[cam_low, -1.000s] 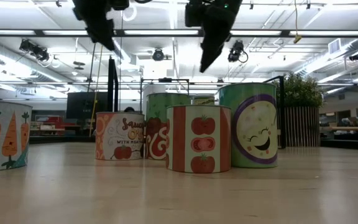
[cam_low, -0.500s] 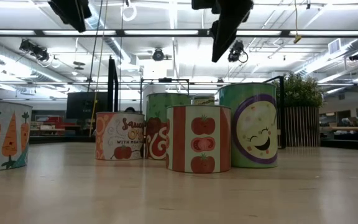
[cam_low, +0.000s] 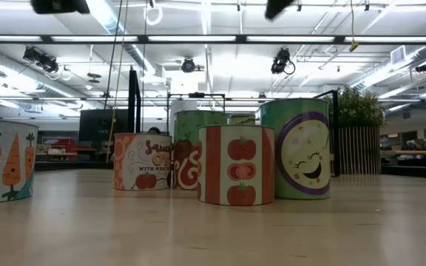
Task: Pick and place cans onto a shelf
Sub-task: Put the small canned tomatoes on the shelf, then adjust the canned goods on the shelf
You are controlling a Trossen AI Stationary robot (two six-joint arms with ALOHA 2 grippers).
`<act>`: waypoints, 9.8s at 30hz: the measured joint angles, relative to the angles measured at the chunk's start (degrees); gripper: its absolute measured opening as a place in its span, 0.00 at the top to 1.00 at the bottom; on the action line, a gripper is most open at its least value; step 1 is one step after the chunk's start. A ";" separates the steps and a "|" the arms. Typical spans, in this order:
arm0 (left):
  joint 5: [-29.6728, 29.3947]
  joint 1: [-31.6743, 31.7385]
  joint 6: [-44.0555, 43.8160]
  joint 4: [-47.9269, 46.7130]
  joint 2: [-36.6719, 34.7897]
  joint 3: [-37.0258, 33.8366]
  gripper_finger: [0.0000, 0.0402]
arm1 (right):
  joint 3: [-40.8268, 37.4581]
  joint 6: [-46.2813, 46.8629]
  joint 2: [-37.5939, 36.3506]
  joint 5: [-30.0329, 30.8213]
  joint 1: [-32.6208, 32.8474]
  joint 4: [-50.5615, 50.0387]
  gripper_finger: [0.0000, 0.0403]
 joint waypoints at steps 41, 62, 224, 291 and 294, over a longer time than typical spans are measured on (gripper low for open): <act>-1.97 -1.08 -8.51 8.22 0.06 0.00 0.71 | 0.00 -15.09 20.94 -6.34 -2.05 16.12 0.09; -2.20 -1.10 -8.50 8.10 0.04 0.02 0.71 | -0.13 -4.42 20.94 -1.65 3.18 8.44 0.09; -17.13 -1.01 3.58 9.54 0.06 0.01 0.71 | -22.10 -36.94 -6.51 13.79 -32.32 8.70 0.13; -3.97 5.06 13.36 9.87 12.45 0.01 0.30 | -22.05 -7.94 -19.68 -6.35 -20.11 13.62 0.13; -1.53 5.96 13.39 12.21 13.01 0.01 0.32 | -22.05 -10.15 -16.82 -4.10 -19.43 11.61 0.13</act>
